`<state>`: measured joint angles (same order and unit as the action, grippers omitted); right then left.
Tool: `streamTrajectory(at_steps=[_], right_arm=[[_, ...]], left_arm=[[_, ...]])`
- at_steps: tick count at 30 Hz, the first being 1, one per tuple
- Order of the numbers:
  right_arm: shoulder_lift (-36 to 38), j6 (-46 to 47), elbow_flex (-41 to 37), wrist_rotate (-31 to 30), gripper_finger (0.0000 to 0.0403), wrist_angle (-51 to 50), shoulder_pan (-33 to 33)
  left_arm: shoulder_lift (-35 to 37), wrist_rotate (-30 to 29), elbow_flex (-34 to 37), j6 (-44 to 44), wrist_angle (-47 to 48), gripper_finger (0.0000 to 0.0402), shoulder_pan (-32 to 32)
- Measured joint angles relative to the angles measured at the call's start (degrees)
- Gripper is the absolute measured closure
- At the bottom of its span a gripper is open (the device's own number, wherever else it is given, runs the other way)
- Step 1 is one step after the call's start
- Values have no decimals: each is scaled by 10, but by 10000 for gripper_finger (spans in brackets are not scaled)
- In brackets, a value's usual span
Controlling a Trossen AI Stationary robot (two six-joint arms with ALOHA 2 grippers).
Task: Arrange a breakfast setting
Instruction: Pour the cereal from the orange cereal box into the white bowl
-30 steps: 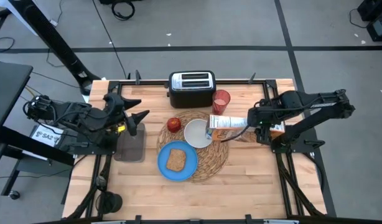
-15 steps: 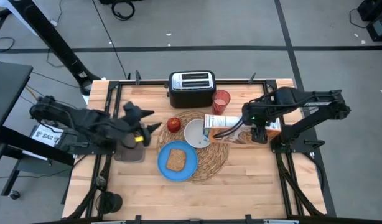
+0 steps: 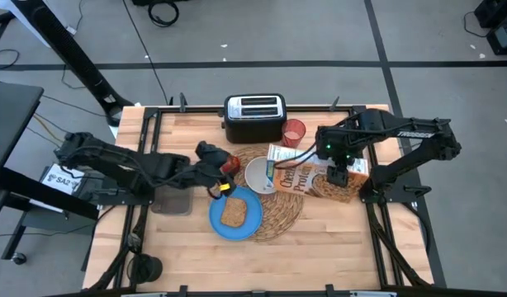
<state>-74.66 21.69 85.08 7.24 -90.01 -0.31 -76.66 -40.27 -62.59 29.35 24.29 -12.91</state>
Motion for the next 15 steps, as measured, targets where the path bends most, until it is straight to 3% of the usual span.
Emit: streamTrajectory(at_steps=[8,15], right_arm=[[-1,65,4,94,158,0,-32],[-1,138,4,139,158,0,-63]], left_arm=[[-32,1,0,-5,-17,109,10],[-33,1,0,-7,-18,109,10]])
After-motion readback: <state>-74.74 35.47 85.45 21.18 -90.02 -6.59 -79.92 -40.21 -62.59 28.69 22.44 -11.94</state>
